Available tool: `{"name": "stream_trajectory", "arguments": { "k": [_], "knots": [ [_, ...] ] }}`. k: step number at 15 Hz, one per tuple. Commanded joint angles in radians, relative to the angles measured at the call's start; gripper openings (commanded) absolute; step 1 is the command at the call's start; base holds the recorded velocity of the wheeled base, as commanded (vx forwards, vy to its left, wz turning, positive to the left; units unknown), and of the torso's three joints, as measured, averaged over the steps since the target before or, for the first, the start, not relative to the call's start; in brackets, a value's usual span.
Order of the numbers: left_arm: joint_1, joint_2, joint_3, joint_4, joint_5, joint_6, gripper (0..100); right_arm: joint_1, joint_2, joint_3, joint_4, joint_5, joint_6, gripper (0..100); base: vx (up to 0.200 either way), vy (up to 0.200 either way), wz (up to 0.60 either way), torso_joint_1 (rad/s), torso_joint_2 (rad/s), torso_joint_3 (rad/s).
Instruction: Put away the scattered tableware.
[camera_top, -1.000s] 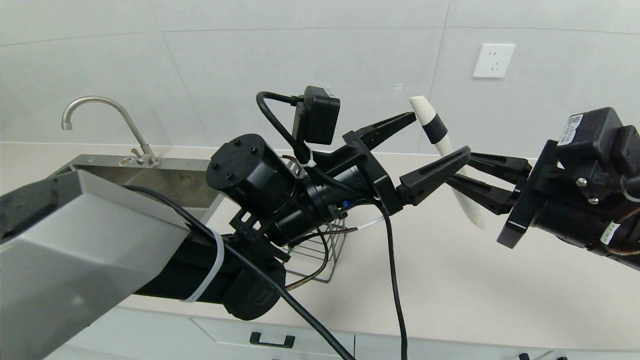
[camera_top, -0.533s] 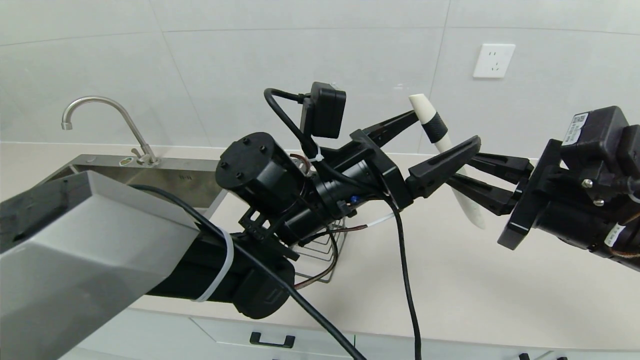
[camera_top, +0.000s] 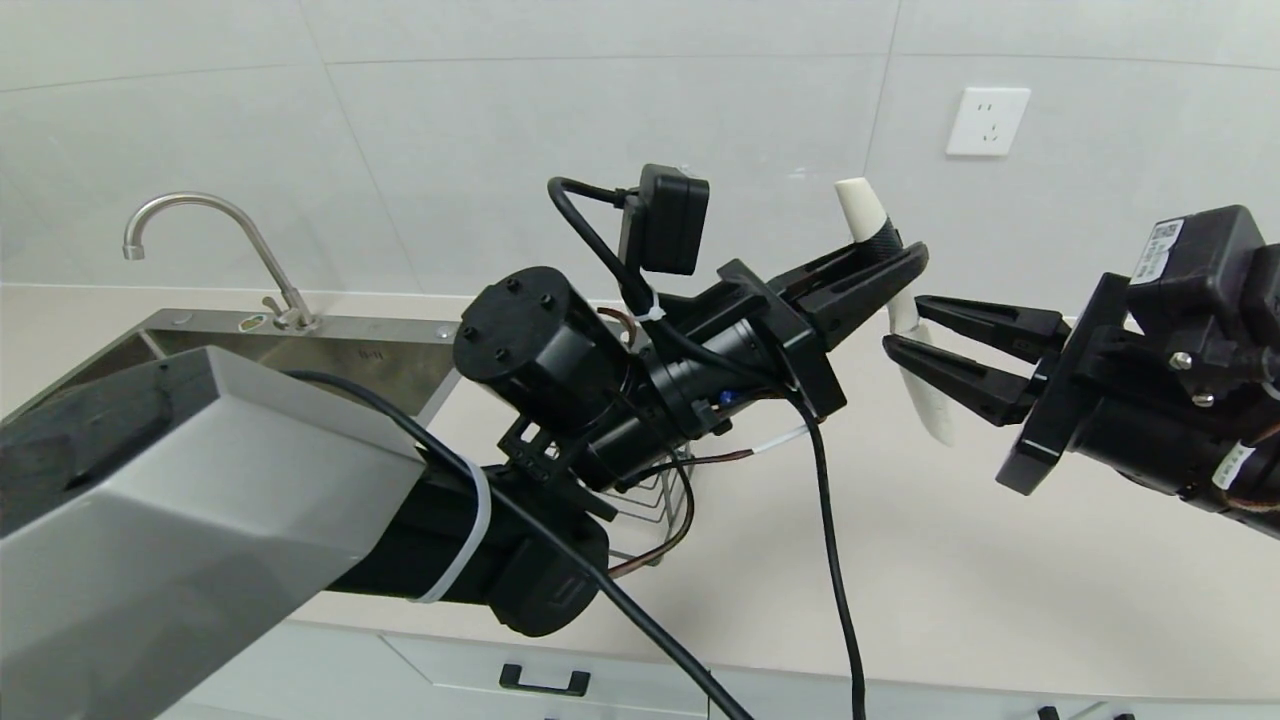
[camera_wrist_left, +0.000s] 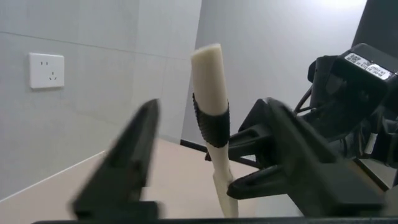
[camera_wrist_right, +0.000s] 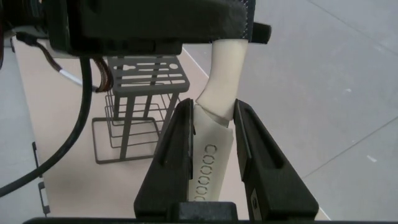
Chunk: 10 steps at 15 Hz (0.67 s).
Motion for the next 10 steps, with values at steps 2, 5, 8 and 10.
{"name": "stream_trajectory", "arguments": {
  "k": [2, 5, 8, 10],
  "knots": [
    [-0.004, 0.003, -0.001, -0.001, -0.001, 0.000, 0, 0.001, 0.003, -0.007, 0.001, 0.002, -0.001, 0, 0.000, 0.000, 0.00, 0.000, 0.00, 0.000],
    [-0.004, 0.003, -0.001, -0.001, 0.001, 0.000, 0, 0.028, 0.007, -0.001, -0.001, -0.004, -0.001, 100, 0.000, 0.000, 0.00, 0.000, 0.00, 0.000],
    [-0.001, -0.004, -0.001, 0.000, 0.007, 0.004, 0, 0.028, 0.003, 0.012, -0.001, -0.010, -0.001, 100, 0.000, 0.000, 0.00, 0.000, 0.00, 0.000],
    [0.005, -0.018, -0.001, 0.006, 0.045, 0.006, 0, 0.028, -0.002, 0.024, -0.002, -0.019, 0.001, 100, 0.000, 0.000, 0.00, 0.000, 0.00, 0.000]
  ]
}}
